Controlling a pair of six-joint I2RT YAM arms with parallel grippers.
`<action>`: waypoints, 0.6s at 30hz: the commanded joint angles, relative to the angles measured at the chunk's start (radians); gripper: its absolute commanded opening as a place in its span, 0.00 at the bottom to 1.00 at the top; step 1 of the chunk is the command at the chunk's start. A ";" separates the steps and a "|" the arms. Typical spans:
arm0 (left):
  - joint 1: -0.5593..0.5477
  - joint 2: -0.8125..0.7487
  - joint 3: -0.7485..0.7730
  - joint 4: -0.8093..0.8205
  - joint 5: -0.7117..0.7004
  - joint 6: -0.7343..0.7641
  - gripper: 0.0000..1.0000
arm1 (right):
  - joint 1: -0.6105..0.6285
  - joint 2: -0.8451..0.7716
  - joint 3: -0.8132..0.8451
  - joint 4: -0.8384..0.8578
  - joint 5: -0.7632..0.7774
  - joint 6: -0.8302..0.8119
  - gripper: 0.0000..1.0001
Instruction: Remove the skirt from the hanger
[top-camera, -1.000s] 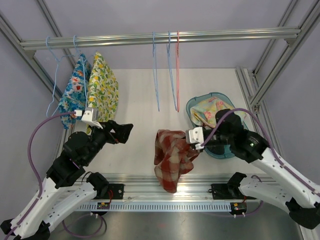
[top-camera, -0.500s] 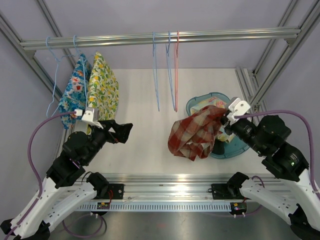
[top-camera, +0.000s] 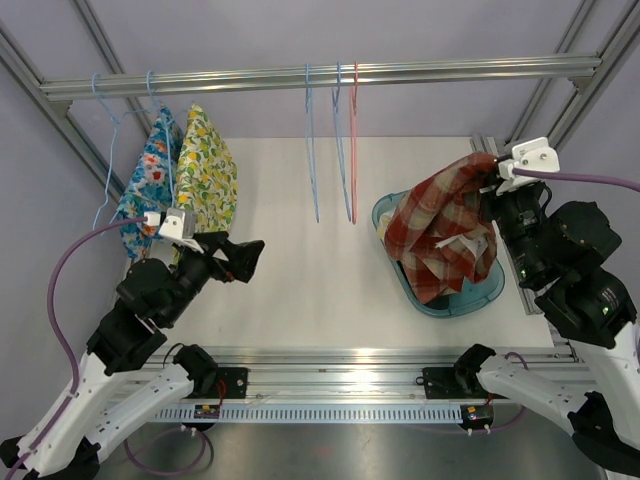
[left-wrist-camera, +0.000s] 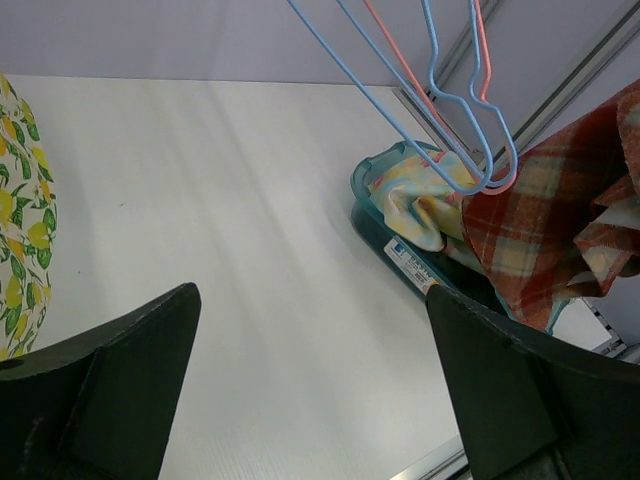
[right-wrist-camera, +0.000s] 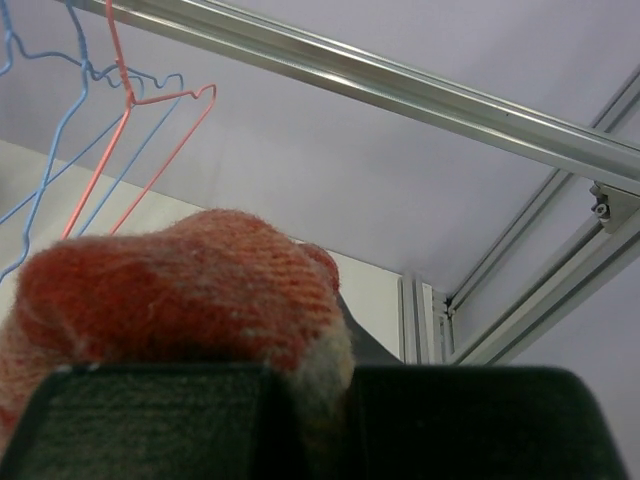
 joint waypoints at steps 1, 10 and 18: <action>0.002 0.005 0.051 0.037 0.026 0.030 0.99 | -0.010 0.030 0.063 0.105 0.085 -0.034 0.00; 0.002 0.027 0.149 -0.021 0.037 0.058 0.99 | -0.203 0.121 -0.018 0.064 -0.034 0.045 0.00; 0.002 0.066 0.232 -0.081 0.028 0.058 0.99 | -0.397 0.197 -0.225 0.085 -0.322 0.067 0.00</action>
